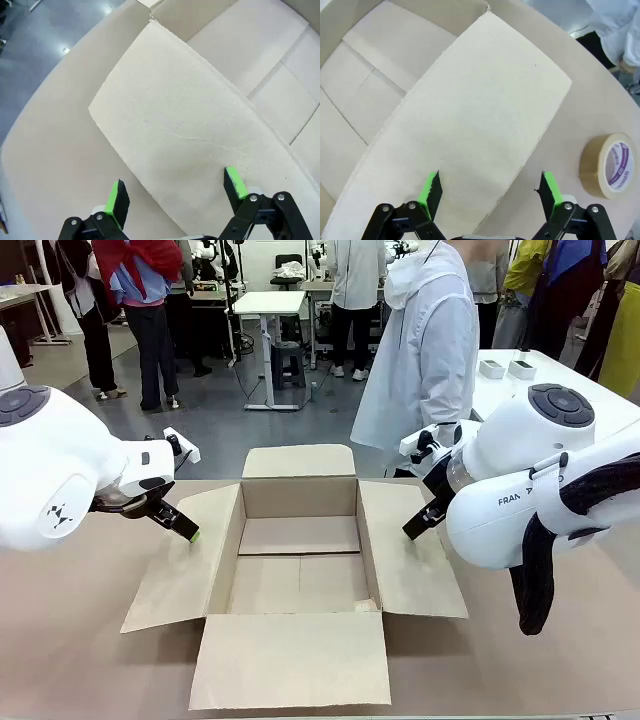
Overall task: Wrap the clocks to prevent damage.
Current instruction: Open the side flaps of the Package Box.
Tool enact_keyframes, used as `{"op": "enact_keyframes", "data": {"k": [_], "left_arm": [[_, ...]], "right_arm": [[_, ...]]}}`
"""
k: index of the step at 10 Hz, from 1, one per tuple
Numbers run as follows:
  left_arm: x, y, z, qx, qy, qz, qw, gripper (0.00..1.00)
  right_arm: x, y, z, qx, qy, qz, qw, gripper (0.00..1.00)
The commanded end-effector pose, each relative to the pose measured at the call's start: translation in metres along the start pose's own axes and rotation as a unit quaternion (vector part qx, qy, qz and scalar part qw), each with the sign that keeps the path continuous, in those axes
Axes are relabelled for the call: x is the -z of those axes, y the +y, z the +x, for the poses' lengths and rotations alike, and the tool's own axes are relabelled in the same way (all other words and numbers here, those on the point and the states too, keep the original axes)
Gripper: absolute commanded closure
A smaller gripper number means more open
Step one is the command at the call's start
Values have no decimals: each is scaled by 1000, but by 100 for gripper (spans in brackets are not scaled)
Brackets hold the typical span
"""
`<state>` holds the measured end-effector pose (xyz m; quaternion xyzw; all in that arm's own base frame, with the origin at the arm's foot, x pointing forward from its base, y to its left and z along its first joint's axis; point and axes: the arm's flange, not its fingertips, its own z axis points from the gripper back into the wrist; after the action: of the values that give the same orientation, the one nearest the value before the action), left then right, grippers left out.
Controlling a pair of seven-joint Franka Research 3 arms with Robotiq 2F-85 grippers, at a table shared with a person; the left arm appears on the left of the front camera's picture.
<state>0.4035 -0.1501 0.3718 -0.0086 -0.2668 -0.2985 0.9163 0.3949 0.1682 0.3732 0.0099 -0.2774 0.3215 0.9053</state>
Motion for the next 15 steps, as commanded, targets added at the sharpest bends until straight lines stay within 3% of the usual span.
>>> {"op": "enact_keyframes", "data": {"k": [1, 15], "left_arm": [[0, 0, 0, 0, 0, 0, 1000, 0], [0, 0, 0, 0, 0, 0, 1000, 0]], "right_arm": [[0, 0, 0, 0, 0, 0, 1000, 0], [0, 0, 0, -1, 0, 0, 1000, 0]]}}
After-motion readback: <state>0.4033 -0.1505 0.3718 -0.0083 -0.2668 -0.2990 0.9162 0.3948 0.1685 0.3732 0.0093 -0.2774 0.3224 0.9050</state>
